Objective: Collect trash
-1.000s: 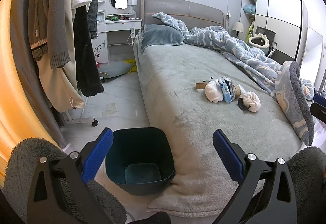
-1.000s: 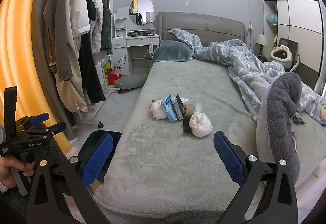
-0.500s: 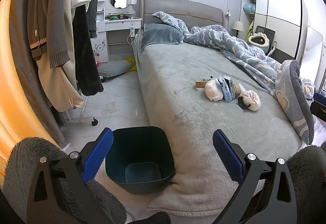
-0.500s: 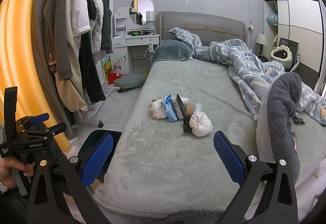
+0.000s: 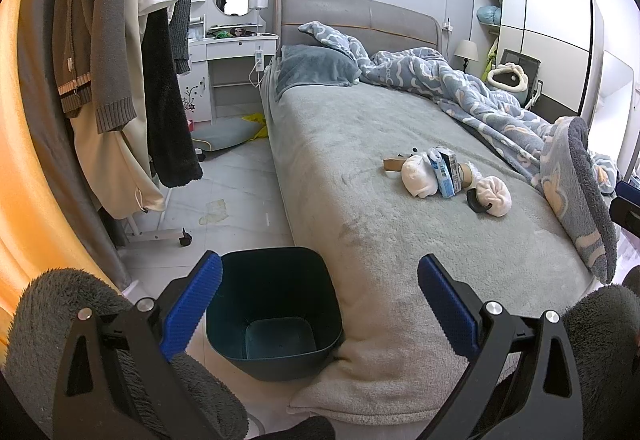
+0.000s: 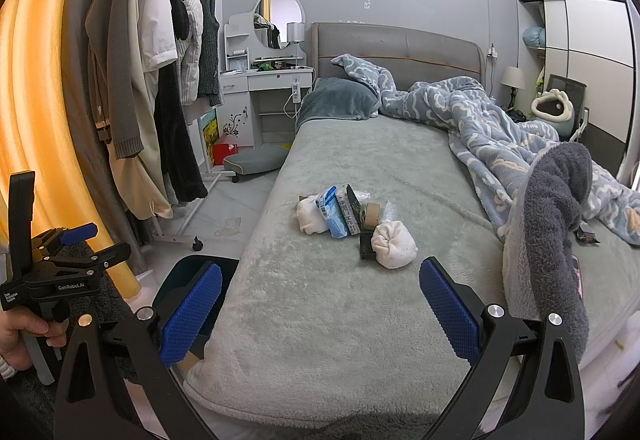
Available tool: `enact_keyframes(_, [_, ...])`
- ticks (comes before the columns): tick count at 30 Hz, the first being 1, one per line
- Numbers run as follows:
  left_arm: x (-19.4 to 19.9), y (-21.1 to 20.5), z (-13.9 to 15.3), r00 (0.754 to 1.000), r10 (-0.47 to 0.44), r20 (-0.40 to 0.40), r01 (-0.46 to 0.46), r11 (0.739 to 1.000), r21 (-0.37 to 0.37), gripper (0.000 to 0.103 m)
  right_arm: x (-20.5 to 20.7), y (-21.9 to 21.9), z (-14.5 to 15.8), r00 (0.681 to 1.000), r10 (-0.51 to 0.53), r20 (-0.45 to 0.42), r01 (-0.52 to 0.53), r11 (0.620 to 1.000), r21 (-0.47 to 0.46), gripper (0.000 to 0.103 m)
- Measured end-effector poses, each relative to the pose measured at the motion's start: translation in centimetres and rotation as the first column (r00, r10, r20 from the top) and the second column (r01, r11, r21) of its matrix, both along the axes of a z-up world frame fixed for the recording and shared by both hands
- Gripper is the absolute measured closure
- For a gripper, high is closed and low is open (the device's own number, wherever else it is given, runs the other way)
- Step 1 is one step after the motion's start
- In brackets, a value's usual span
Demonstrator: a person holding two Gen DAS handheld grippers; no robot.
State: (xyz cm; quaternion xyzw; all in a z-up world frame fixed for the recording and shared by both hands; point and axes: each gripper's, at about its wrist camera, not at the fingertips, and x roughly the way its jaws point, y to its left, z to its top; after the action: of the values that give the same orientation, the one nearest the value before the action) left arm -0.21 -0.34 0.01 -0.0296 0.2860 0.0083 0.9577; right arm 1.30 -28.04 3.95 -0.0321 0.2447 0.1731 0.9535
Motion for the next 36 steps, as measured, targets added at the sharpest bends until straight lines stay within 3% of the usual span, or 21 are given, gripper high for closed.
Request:
enact_keyframes(19, [0.0, 0.0, 0.0, 1.000, -0.001, -0.002, 0.001, 1.000, -0.002, 0.003, 0.1, -0.2, 0.4, 1.000, 0.000, -0.001, 0.000, 1.000, -0.001, 0.003])
enact_keyframes(26, [0.2, -0.8, -1.3, 0.999, -0.035, -0.007, 0.035, 0.999, -0.016, 0.003, 1.5, -0.6, -0.1, 0.998, -0.005, -0.064, 0.007, 0.999, 0.031, 0.003])
enact_keyframes(36, [2.8, 0.4, -0.4, 0.993, -0.116, -0.030, 0.116, 0.993, -0.016, 0.003, 4.8, -2.1, -0.7, 0.991, -0.108, -0.081, 0.113, 0.992, 0.050, 0.003])
